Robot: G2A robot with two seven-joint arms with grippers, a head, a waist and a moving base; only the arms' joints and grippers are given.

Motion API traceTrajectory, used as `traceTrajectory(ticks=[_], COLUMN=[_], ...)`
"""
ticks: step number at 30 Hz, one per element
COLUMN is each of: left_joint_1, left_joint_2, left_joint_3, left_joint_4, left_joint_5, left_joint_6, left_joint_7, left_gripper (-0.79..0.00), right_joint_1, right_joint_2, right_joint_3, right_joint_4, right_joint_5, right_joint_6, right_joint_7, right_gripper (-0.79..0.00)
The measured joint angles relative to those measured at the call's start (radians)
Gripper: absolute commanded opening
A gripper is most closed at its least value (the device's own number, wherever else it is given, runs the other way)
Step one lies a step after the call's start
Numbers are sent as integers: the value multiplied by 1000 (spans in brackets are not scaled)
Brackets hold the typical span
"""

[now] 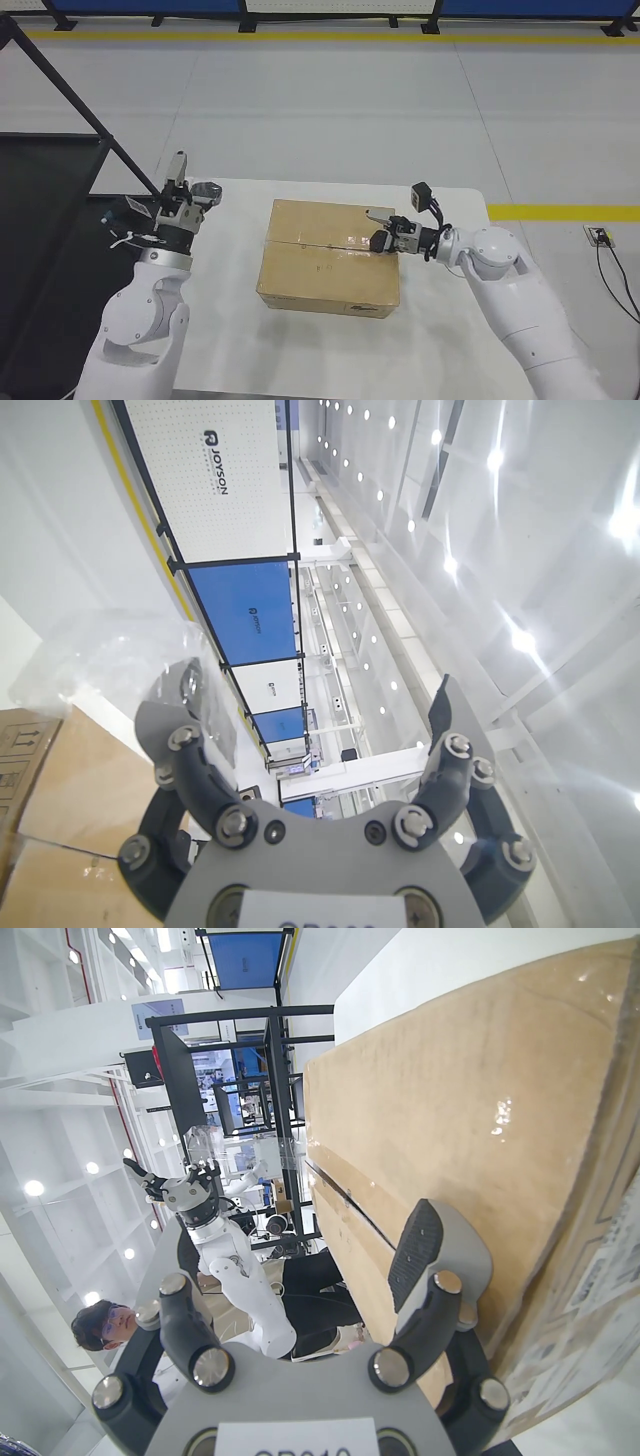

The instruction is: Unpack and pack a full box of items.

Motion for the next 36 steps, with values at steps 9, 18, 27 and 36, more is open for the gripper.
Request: traceTrajectory(ticks=[9, 18, 27, 36], left_joint_1=[-33, -81, -105, -127], left_joint_2=[-11, -27, -40, -53], left_joint_3=[106, 220, 274, 332], left_joint_4=[-23, 4, 28, 28], left_joint_5=[84, 163, 192, 232], left_joint_6=[26, 61, 81, 110], left_joint_7=[-4, -3, -13, -45], left_gripper=[0, 0, 0, 0], right_joint_1=[-37, -101, -151, -173], right_joint_2=[16, 40, 57, 65], right_joint_3=[45, 112, 153, 167], right_joint_4=[-40, -116, -164, -178], right_joint_5=[6, 29, 34, 46], right_joint_6=[-16, -37, -28, -37], right_joint_7=[-9, 20, 14, 5], right_gripper=[0, 0, 0, 0])
